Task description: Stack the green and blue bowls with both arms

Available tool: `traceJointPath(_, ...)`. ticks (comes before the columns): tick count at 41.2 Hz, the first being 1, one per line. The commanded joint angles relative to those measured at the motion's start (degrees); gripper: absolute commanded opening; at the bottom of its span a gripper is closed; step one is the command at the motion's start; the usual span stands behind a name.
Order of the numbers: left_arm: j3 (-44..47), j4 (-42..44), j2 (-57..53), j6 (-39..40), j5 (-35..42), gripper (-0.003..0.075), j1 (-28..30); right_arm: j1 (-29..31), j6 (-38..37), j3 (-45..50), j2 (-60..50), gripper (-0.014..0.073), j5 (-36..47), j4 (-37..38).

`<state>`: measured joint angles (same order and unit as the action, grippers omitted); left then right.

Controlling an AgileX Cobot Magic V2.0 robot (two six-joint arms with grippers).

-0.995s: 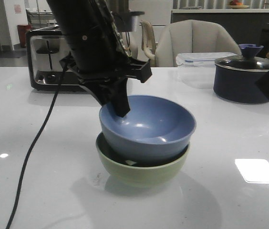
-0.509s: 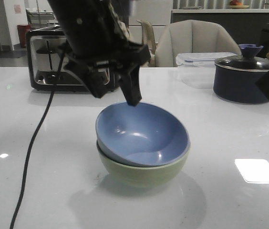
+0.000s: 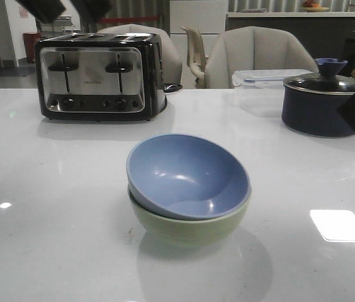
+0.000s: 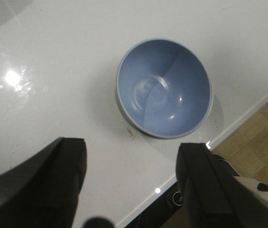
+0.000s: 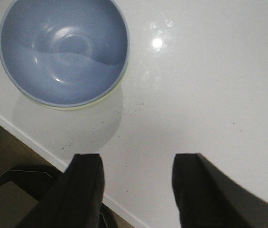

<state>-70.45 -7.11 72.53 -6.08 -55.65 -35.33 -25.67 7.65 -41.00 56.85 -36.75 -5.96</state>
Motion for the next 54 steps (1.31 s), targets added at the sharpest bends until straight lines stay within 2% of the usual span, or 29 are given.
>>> traceJointPath(1,3.61,0.43,-7.64,0.04,4.16,0.0412,-0.38,-0.01,0.30,-1.42,-0.99,0.0451,3.21,0.11)
traceJointPath(13,19.03,0.43,-24.52,0.04,11.47,0.0346,-0.38,-0.01,0.30,-1.47,-0.99,0.0451,3.09,1.02)
traceJointPath(25,26.88,0.43,-37.39,0.04,12.76,0.0332,-0.38,0.04,-0.32,-1.27,-9.28,0.0451,-3.45,1.27)
traceJointPath(35,29.55,0.43,-40.18,0.04,15.37,0.0332,-0.38,0.04,-0.57,3.09,-20.63,0.0451,-5.78,1.27)
traceJointPath(43,29.66,0.48,-40.05,0.04,15.70,0.0331,-0.38,0.04,-1.21,6.93,-23.98,0.0450,-6.28,1.27)
traceJointPath(46,29.66,0.57,-40.05,0.04,15.83,0.0331,-0.38,0.04,-1.30,7.14,-24.05,0.0408,-6.40,1.22)
traceJointPath(49,29.66,0.57,-40.05,0.04,15.83,0.0330,-0.38,0.04,-2.10,7.14,-24.05,0.0324,-6.19,1.03)
traceJointPath(54,29.66,0.57,-40.05,0.04,15.83,0.0258,-0.38,0.04,-2.94,7.14,-24.05,0.0163,-6.19,0.68)
